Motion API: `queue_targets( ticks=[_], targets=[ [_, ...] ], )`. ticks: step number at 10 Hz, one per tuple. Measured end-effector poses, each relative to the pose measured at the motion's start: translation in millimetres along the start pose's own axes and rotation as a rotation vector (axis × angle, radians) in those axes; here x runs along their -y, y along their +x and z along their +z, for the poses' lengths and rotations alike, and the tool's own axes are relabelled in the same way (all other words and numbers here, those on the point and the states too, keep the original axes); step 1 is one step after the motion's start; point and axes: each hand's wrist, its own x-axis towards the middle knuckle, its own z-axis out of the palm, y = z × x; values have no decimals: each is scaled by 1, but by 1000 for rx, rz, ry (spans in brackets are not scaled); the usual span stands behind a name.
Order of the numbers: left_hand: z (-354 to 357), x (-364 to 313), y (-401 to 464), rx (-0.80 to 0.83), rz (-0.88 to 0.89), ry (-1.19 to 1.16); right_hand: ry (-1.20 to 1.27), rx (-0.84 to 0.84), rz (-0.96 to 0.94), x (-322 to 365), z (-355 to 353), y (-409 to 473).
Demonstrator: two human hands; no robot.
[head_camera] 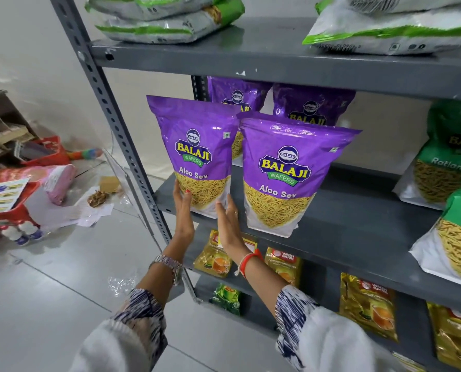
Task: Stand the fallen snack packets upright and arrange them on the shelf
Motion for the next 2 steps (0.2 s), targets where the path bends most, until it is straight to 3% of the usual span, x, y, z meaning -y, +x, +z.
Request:
queue_targets(
  ticks=[2],
  targets=[
    [-1, -7, -11, -15, 62, 78, 57, -34, -41, 6, -3, -7]
  ],
)
